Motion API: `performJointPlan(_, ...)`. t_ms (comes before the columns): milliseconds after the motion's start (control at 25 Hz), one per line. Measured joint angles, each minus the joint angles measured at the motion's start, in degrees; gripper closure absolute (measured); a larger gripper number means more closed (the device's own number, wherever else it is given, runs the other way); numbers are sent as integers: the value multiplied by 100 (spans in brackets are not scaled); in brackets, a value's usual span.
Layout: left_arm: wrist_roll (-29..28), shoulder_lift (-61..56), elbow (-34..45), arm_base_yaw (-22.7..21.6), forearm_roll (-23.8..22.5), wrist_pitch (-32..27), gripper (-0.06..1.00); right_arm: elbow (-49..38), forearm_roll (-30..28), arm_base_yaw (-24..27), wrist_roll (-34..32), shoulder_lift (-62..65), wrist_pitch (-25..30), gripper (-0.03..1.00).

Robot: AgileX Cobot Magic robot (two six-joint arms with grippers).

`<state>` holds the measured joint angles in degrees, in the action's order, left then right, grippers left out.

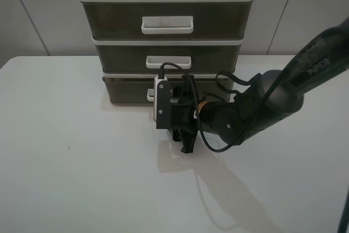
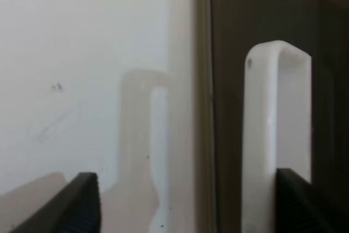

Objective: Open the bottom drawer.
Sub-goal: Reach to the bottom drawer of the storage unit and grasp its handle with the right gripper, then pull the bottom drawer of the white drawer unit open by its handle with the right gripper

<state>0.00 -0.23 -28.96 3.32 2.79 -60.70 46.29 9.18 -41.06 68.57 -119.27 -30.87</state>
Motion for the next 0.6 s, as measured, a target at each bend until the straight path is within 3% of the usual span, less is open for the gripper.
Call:
performJointPlan(320,0,0,0,0,0,0,20,14,81,9,0,18,-309,86)
performJointPlan(600,0,0,0,0,0,0,20,14,81,9,0,82,-199,86)
